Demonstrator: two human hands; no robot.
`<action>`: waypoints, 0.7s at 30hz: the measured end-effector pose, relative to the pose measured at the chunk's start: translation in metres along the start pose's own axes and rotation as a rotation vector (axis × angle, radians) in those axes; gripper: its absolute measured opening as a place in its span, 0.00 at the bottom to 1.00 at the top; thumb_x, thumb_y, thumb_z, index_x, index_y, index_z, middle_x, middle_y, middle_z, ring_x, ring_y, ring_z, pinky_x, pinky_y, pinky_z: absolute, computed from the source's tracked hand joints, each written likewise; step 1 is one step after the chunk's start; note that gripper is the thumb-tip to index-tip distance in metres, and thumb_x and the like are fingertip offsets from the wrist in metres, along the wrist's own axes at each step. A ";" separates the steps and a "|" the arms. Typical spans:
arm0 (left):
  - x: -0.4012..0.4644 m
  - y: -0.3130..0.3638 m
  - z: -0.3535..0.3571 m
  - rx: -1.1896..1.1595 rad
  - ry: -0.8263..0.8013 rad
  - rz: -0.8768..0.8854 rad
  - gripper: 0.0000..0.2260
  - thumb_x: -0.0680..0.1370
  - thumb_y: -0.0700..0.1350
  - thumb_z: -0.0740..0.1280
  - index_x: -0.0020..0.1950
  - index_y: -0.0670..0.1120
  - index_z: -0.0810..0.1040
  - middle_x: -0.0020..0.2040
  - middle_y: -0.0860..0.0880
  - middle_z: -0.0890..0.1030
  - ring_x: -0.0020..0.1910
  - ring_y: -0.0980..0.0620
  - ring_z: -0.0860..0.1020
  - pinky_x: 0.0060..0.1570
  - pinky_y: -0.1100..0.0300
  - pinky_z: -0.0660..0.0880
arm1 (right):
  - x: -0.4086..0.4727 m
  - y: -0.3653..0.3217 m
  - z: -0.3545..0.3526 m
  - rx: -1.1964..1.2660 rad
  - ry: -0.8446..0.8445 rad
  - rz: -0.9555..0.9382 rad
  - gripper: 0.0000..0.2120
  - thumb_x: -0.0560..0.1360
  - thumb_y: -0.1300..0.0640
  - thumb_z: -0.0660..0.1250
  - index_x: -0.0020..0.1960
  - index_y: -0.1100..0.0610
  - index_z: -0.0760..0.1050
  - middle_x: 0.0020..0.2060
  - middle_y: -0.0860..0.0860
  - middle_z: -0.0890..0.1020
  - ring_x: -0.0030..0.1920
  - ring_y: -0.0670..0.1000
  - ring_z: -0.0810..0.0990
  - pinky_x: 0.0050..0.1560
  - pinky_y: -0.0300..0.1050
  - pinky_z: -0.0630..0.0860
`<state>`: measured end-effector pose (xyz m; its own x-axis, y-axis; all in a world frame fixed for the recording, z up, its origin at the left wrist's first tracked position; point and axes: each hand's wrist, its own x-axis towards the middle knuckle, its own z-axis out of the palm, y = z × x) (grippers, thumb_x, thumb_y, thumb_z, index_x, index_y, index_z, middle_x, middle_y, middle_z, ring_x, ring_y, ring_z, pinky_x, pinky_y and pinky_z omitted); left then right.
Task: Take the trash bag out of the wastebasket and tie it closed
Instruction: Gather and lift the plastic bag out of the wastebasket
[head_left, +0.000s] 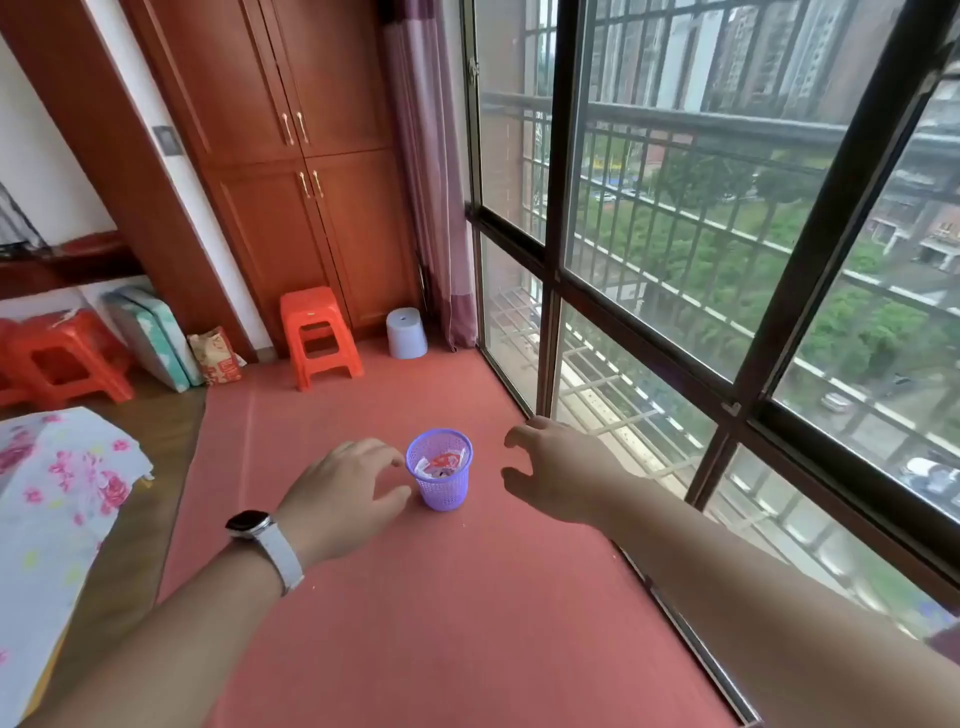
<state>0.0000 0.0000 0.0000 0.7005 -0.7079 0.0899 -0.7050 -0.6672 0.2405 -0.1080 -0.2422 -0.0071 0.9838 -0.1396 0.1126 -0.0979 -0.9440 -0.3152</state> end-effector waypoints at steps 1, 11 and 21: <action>0.005 -0.005 0.005 -0.016 -0.008 -0.001 0.15 0.76 0.55 0.65 0.60 0.51 0.76 0.60 0.53 0.78 0.59 0.49 0.74 0.59 0.52 0.70 | 0.005 0.001 0.005 -0.003 -0.002 0.006 0.20 0.73 0.44 0.63 0.63 0.50 0.71 0.54 0.51 0.76 0.54 0.56 0.76 0.45 0.46 0.71; 0.080 -0.096 0.055 -0.156 -0.021 -0.034 0.11 0.75 0.52 0.66 0.57 0.52 0.78 0.58 0.53 0.78 0.56 0.49 0.76 0.54 0.53 0.73 | 0.104 0.010 0.078 -0.020 -0.123 0.082 0.21 0.72 0.42 0.62 0.64 0.47 0.69 0.56 0.49 0.75 0.54 0.55 0.75 0.45 0.47 0.73; 0.157 -0.213 0.074 -0.223 -0.125 -0.105 0.16 0.76 0.54 0.65 0.61 0.51 0.77 0.61 0.53 0.77 0.60 0.50 0.75 0.58 0.53 0.72 | 0.225 -0.006 0.119 -0.061 -0.243 0.157 0.21 0.74 0.43 0.62 0.65 0.48 0.69 0.58 0.49 0.74 0.53 0.53 0.76 0.44 0.44 0.70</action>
<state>0.2521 0.0134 -0.1089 0.7395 -0.6702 -0.0632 -0.5782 -0.6805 0.4501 0.1322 -0.2323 -0.0918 0.9622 -0.2168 -0.1645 -0.2536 -0.9336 -0.2531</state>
